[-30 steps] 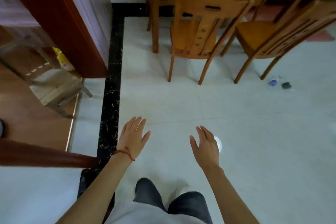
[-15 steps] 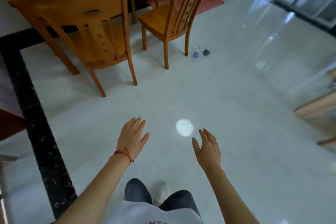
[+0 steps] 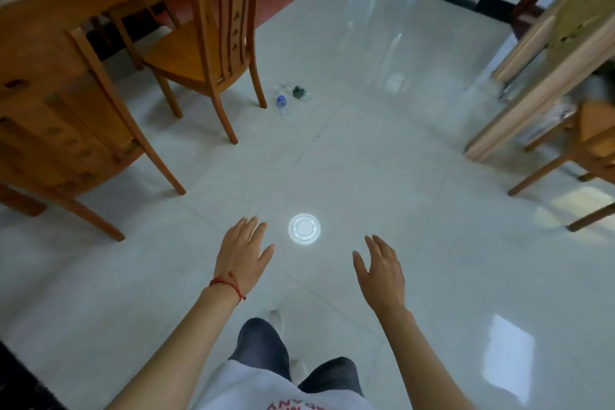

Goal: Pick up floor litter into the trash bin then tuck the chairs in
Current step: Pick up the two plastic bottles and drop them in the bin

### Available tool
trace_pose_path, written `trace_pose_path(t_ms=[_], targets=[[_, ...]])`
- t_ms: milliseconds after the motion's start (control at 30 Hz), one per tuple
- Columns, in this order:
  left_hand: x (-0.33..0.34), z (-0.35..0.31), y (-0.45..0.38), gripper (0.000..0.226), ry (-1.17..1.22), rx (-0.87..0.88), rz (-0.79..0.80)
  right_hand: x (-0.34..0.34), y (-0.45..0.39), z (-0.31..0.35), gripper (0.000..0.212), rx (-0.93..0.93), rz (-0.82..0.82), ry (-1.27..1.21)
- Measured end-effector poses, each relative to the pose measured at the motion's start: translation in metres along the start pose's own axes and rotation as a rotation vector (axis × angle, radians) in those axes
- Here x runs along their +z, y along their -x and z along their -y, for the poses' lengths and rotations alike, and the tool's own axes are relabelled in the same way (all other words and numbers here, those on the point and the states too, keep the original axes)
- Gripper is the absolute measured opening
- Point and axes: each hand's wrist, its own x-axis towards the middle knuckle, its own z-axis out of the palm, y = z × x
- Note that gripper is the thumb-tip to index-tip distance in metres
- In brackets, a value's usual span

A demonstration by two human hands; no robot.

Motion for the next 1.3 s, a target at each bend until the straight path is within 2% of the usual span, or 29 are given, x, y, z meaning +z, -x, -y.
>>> trace_pose_path(t_ms=[300, 500, 833, 1033, 1167, 1300], targets=[[-0.021, 0.02, -0.095, 0.073, 0.025, 0.049, 0.028, 0.005, -0.069, 0.026, 0.047, 0.038, -0.061, 0.0], [-0.025, 0.009, -0.162, 0.059, 0.012, 0.075, 0.045, -0.007, -0.127, 0.022, 0.046, 0.08, -0.113, -0.008], [-0.02, -0.07, -0.319, 0.072, 0.014, 0.135, 0.05, -0.053, -0.273, -0.025, 0.047, 0.11, -0.13, -0.006], [-0.022, -0.119, -0.406, 0.067, 0.008, 0.138, 0.038, -0.095, -0.361, -0.051, 0.045, 0.086, -0.141, -0.015], [-0.021, -0.141, -0.455, 0.052, -0.003, 0.132, 0.015, -0.108, -0.412, -0.06, 0.045, 0.113, -0.126, -0.034], [-0.019, -0.152, -0.514, 0.054, -0.02, 0.126, 0.032, -0.113, -0.469, -0.066, 0.046, 0.114, -0.083, -0.031]])
